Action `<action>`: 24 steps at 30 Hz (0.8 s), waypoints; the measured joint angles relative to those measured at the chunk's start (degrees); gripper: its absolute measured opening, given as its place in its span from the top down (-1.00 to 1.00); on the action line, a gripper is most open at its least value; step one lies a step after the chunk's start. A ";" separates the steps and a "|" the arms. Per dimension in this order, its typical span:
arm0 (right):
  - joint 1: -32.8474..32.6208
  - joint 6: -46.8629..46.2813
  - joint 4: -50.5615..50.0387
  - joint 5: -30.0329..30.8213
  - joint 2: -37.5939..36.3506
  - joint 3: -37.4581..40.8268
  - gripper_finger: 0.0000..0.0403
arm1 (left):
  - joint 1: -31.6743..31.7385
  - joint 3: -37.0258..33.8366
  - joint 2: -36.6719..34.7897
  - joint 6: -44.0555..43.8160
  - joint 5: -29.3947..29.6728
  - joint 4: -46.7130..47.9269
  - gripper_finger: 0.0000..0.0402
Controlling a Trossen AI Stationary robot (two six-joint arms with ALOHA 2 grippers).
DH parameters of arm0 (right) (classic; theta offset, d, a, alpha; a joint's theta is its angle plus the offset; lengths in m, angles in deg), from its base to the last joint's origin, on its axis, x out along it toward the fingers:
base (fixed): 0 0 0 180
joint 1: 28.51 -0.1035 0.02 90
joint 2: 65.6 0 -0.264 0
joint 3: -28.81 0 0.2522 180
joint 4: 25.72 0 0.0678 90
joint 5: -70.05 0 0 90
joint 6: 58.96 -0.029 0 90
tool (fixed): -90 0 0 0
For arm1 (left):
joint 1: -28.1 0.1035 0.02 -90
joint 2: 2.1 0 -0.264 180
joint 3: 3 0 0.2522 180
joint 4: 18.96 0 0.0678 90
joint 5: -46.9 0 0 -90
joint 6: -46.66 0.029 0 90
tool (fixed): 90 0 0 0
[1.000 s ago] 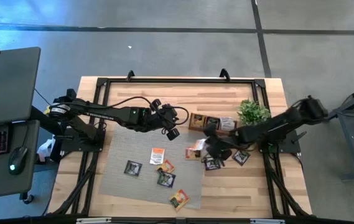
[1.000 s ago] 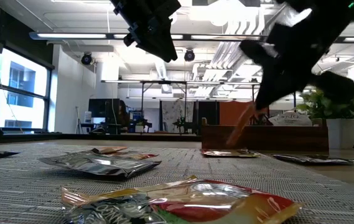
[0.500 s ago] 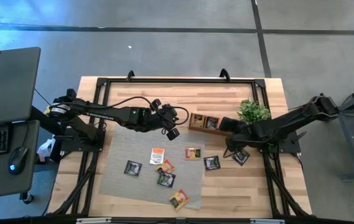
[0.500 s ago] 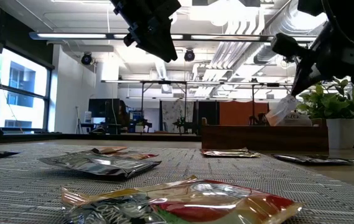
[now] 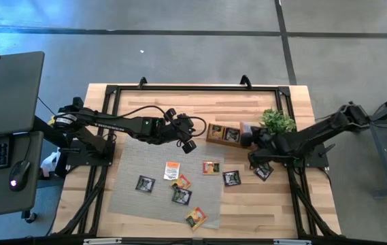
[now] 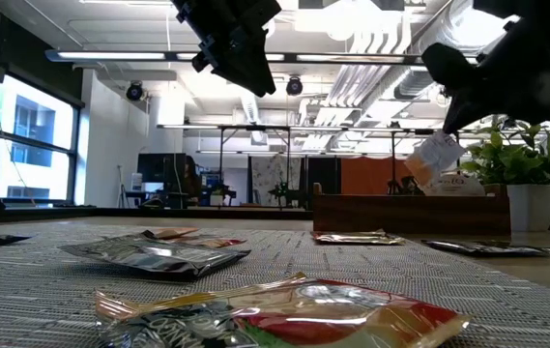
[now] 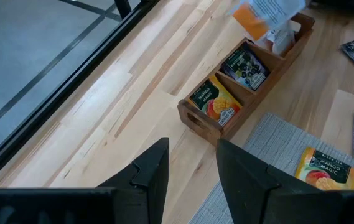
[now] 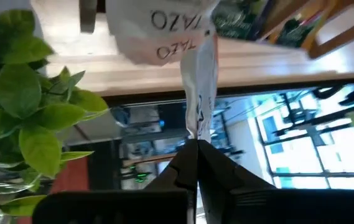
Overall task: Pick & Place Tea
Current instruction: Put the white orange tea bag in the right section of the wooden organizer
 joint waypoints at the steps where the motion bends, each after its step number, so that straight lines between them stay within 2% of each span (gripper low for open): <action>1: -1.00 -0.14 0.25 0.01 0.00 0.00 0.99 | 0.00 0.00 0.00 0.00 0.00 0.00 0.35; 10: -12.61 -11.39 3.93 4.33 -0.02 -0.05 1.00 | -0.01 0.00 0.00 0.00 0.00 -0.02 0.35; 14: -16.06 -17.54 0.00 3.89 -0.02 -0.09 0.99 | -0.01 0.00 0.00 -0.04 0.00 -0.02 0.35; 18: -16.39 -24.77 -5.27 3.40 -0.02 -0.09 0.99 | 0.00 0.00 0.00 -0.47 0.00 -0.04 0.35; 20: -15.86 -33.03 -4.50 -0.20 -0.02 -0.09 0.99 | -0.01 0.00 0.00 -0.66 0.00 -0.04 0.35; 24: -15.07 -52.35 3.99 -12.60 -0.02 -0.09 0.99 | 0.00 0.00 0.00 -0.66 0.00 -0.05 0.35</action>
